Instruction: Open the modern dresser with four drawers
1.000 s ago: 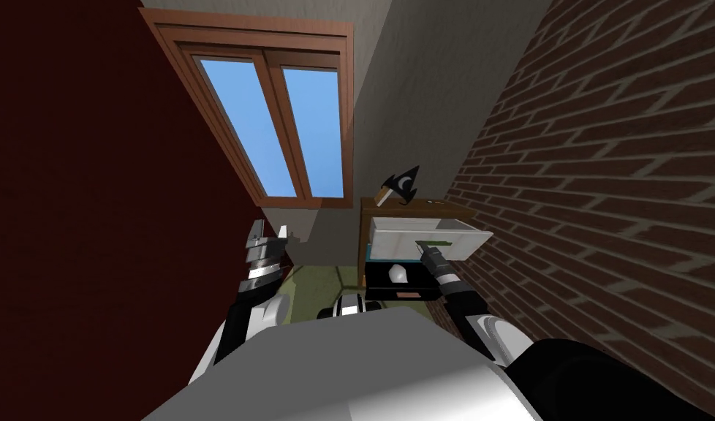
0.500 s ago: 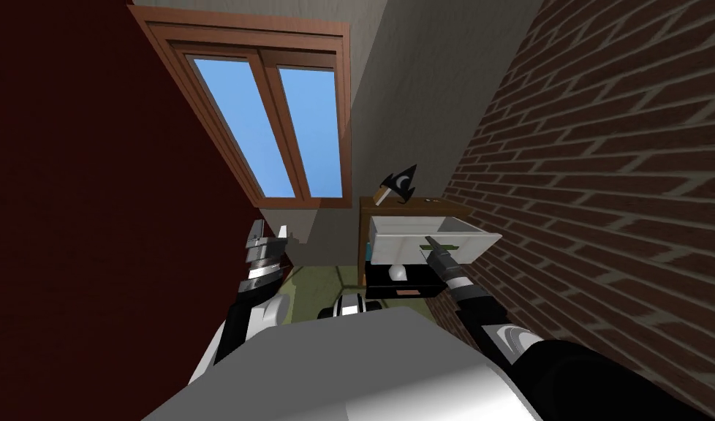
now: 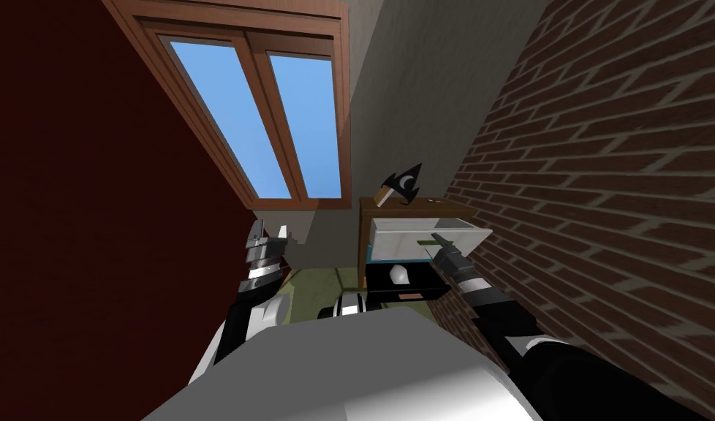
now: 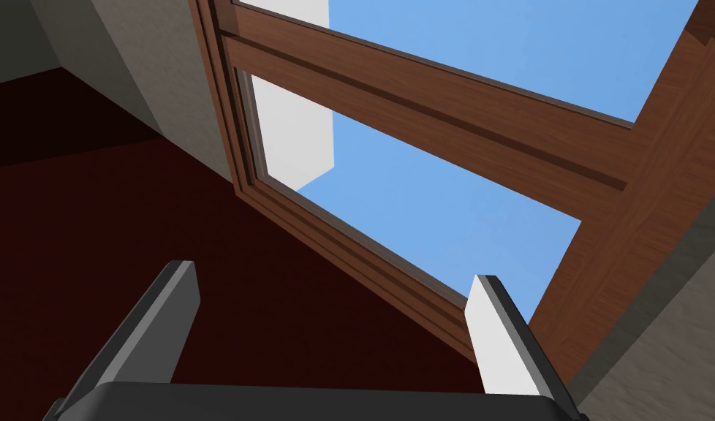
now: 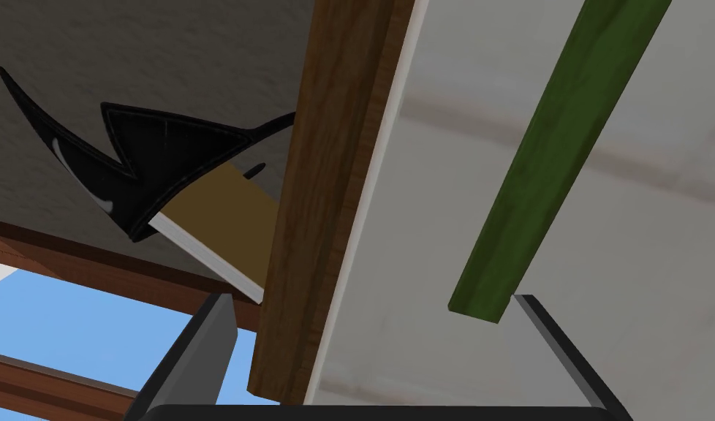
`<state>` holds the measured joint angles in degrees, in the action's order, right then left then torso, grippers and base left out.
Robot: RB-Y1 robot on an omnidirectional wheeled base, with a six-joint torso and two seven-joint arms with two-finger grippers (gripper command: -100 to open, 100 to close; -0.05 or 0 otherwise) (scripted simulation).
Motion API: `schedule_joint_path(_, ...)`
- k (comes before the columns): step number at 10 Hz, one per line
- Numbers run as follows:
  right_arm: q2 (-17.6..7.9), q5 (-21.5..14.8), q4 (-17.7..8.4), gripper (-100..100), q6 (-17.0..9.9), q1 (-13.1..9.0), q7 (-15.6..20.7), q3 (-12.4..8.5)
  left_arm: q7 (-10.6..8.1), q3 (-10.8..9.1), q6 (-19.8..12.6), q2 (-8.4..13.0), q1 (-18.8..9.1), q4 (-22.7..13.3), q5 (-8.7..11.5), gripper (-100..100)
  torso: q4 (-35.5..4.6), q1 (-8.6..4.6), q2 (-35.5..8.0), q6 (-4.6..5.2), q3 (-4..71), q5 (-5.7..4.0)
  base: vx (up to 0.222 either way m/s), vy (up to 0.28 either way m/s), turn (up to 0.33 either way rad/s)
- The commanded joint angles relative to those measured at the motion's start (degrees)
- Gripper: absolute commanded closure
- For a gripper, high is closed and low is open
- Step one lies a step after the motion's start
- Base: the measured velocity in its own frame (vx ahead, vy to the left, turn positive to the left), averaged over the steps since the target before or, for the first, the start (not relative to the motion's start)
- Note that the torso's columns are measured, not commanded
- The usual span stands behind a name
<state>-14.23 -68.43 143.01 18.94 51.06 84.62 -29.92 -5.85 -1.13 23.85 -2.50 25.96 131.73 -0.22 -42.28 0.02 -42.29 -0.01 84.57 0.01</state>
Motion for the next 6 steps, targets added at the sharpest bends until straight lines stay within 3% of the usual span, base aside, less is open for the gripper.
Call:
schedule_joint_path(1, -0.1, 0.0, 0.1, 0, -0.1, 0.1, -0.3, -0.1, 0.00, 0.00, 0.0, 0.0, 0.0, 0.0, 0.0, 0, 0.0, -0.07, -0.1, 0.00, 0.0, -0.03, 0.000, 0.000, 0.000)
schedule_joint_path(6, -0.1, 0.0, 0.1, 0, -0.1, 0.1, -0.3, -0.1, 0.00, 0.00, 0.0, 0.0, 0.0, 0.0, 0.0, 0, 0.0, -0.01, 0.0, 0.01, 0.0, 0.00, 0.000, 0.000, 0.000)
